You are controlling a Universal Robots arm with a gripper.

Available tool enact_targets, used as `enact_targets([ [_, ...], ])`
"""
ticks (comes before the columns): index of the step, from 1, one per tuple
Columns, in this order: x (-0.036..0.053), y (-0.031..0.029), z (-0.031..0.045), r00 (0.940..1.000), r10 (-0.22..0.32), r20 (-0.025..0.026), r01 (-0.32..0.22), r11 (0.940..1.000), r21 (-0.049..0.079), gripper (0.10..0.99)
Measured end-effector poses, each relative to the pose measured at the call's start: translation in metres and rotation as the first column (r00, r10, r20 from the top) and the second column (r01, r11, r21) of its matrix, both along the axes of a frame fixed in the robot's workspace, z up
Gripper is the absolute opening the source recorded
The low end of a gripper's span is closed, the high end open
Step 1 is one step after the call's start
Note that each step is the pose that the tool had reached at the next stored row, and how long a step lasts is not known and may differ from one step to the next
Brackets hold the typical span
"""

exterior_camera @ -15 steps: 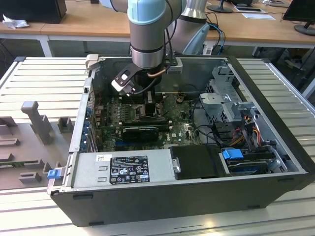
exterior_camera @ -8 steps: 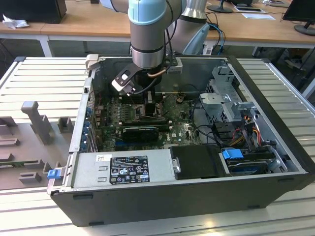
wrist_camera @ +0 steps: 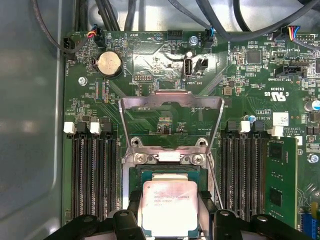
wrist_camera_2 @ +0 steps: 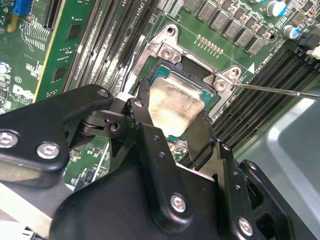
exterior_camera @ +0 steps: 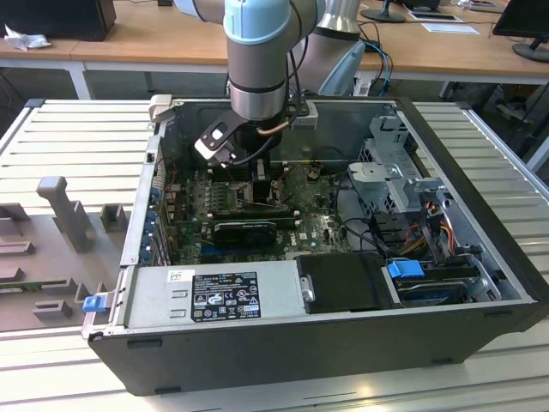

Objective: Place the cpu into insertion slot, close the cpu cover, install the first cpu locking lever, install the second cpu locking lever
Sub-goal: 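Place the cpu into insertion slot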

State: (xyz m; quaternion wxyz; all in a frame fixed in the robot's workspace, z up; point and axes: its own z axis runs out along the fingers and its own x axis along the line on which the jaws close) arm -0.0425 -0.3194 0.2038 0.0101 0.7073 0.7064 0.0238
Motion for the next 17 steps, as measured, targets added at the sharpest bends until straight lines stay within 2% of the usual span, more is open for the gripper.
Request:
enact_targets([
  [13, 0.0008, 0.0001, -0.0017, 1.0, 0.0, -0.0011, 0.0, 1.0, 0.0, 0.529],
  [15, 0.0009, 0.0001, -0.0017, 1.0, 0.0, -0.0011, 0.0, 1.0, 0.0, 0.541],
  [16, 0.0008, 0.0, -0.0017, 1.0, 0.0, -0.0011, 0.0, 1.0, 0.0, 0.608],
  [17, 0.0009, 0.0001, -0.0017, 1.0, 0.0, -0.0011, 0.0, 1.0, 0.0, 0.608],
])
